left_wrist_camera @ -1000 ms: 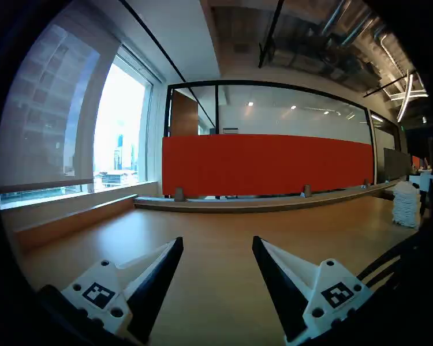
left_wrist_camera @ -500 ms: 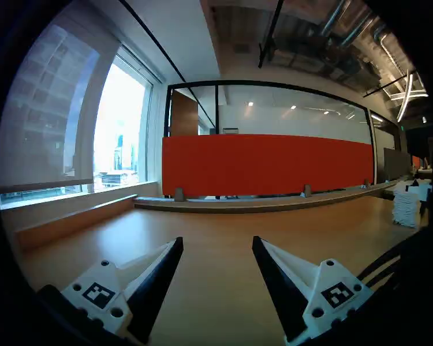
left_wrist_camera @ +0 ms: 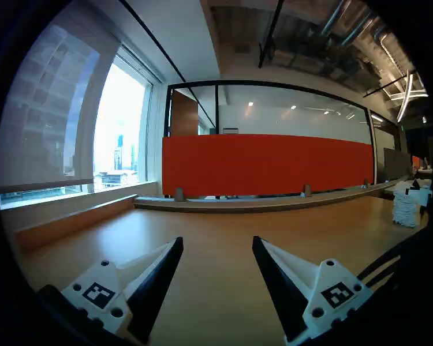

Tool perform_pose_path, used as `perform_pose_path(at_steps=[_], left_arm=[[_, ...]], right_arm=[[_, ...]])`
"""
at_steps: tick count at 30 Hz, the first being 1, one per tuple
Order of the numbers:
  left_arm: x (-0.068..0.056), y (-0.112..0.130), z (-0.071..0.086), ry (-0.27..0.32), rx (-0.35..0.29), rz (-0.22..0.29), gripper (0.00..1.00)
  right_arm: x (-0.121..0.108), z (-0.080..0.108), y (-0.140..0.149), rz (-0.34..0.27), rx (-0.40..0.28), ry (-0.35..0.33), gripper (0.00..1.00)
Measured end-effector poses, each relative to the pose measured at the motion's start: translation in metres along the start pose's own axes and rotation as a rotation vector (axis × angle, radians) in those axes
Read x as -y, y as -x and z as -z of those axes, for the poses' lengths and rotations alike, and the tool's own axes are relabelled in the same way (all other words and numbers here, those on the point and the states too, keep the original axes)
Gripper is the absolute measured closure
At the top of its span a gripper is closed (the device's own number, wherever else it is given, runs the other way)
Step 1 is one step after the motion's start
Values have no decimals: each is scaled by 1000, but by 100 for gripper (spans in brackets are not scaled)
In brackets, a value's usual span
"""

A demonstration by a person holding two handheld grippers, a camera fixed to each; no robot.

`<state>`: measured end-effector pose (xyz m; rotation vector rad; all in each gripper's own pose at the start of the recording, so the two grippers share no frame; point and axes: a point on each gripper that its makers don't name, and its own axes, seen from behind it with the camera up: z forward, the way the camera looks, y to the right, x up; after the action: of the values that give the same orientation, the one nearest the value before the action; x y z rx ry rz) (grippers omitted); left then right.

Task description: Fold towel

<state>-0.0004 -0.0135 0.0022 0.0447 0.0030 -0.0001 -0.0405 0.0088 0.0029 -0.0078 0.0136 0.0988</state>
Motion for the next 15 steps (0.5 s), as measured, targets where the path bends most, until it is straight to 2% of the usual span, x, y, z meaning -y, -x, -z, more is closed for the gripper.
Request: perform_pose_path(at_steps=[15], left_arm=[[0,0,0,0,0,0,12]], right_arm=[[1,-1,7,40,13,-3,5]])
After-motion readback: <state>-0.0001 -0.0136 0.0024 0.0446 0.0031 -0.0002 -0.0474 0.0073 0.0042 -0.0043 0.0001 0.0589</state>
